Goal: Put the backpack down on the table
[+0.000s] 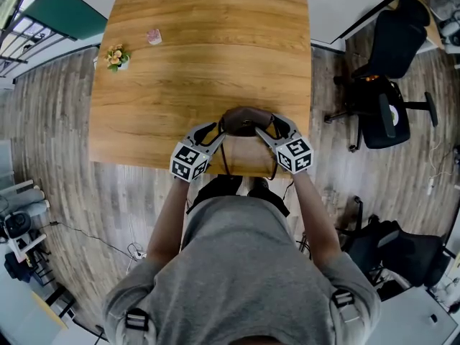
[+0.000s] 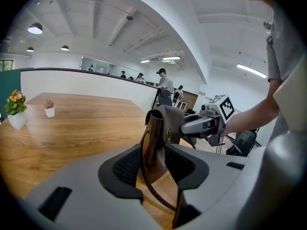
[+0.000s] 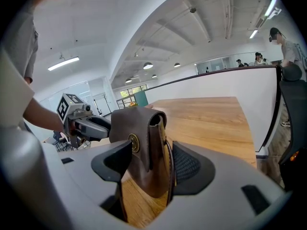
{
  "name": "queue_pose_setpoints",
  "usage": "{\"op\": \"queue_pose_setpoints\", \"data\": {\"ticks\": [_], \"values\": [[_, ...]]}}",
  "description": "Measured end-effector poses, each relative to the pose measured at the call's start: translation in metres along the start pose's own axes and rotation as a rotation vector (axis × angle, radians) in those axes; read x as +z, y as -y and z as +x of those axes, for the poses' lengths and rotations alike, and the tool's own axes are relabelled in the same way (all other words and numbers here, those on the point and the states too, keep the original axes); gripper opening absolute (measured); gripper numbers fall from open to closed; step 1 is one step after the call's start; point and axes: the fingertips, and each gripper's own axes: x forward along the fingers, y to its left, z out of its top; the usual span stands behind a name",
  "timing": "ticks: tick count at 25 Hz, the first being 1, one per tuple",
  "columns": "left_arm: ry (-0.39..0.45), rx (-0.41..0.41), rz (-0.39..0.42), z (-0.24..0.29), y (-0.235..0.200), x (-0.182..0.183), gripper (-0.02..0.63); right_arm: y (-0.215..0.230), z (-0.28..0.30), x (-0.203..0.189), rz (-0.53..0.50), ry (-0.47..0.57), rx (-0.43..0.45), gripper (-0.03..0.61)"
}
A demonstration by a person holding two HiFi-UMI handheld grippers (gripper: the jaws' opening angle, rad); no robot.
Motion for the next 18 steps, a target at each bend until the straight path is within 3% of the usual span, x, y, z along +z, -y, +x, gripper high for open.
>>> {"op": "queue_pose_setpoints", "data": {"ticks": [18], "values": [[0.036, 0.044, -0.031, -0.028, 0.032, -0.003, 0.173, -0.004, -0.040, -0.003, -0.009, 0.015, -0.003, 0.287]]}}
